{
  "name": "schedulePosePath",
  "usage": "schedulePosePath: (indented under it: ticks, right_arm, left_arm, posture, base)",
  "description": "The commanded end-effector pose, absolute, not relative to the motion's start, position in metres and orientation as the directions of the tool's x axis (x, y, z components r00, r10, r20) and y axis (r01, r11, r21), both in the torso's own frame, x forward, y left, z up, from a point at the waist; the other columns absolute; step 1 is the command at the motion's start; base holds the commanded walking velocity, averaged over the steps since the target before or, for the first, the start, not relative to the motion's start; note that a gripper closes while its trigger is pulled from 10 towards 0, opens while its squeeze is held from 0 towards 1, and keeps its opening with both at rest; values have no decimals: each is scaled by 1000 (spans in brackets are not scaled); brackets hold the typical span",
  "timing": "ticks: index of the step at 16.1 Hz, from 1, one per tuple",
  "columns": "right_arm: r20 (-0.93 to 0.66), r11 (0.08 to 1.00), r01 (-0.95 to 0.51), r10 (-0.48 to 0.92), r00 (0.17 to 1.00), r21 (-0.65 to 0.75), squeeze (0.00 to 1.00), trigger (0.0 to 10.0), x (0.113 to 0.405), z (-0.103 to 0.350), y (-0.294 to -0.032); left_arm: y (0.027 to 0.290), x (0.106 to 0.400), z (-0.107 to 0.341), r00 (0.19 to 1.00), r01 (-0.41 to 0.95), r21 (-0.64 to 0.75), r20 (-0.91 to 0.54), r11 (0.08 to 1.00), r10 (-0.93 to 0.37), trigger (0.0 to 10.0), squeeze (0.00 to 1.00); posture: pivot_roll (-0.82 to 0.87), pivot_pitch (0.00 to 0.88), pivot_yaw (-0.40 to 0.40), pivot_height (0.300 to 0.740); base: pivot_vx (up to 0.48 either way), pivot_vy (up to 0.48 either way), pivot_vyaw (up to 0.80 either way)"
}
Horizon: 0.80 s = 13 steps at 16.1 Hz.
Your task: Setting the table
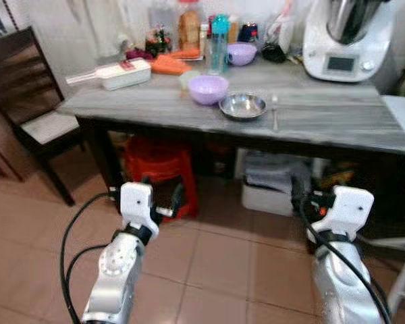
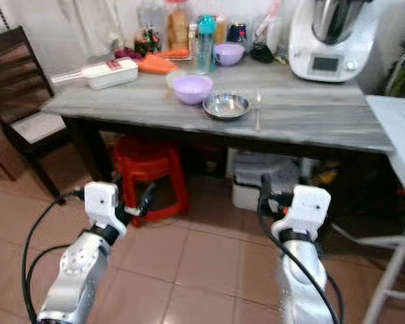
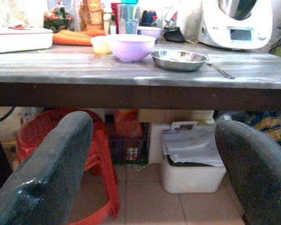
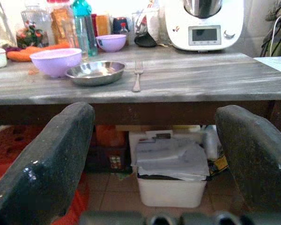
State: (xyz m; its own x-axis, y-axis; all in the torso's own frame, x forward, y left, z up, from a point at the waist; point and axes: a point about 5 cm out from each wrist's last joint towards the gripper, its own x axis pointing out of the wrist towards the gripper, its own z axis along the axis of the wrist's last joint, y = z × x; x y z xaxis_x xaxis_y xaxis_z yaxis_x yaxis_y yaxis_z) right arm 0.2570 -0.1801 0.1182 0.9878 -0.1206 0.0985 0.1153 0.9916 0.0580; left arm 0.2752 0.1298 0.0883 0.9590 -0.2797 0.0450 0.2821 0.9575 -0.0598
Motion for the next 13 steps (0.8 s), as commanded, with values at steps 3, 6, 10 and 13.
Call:
schedulePosePath:
  ticks: [3, 6, 10, 13]
  right_arm:
    - [111, 993, 111, -115, 987, 48, 0, 10000, 261, 121, -182]
    - [114, 992, 118, -122, 986, 41, 0, 10000, 262, 121, -184]
    - [106, 992, 124, -128, 986, 38, 0, 10000, 260, 119, -187]
    - [107, 991, 129, -133, 985, 38, 0, 10000, 260, 119, -188]
  left_arm:
    - [129, 279, 89, 957, 288, -75, 48, 955, -285, 10000, 0]
    - [126, 280, 89, 952, 305, -72, 52, 950, -302, 10000, 0]
    - [126, 280, 88, 950, 313, -75, 52, 947, -309, 10000, 0]
    - [125, 280, 88, 949, 315, -77, 52, 946, -312, 10000, 0]
  posture:
    - [-24, 0, 20, 740]
    - [-30, 0, 21, 740]
    - [-31, 0, 24, 740]
    - [-35, 0, 26, 740]
  base:
    - [0, -361, 0]
    - [0, -326, 0]
    - [0, -480, -325]
    - [0, -480, -300]
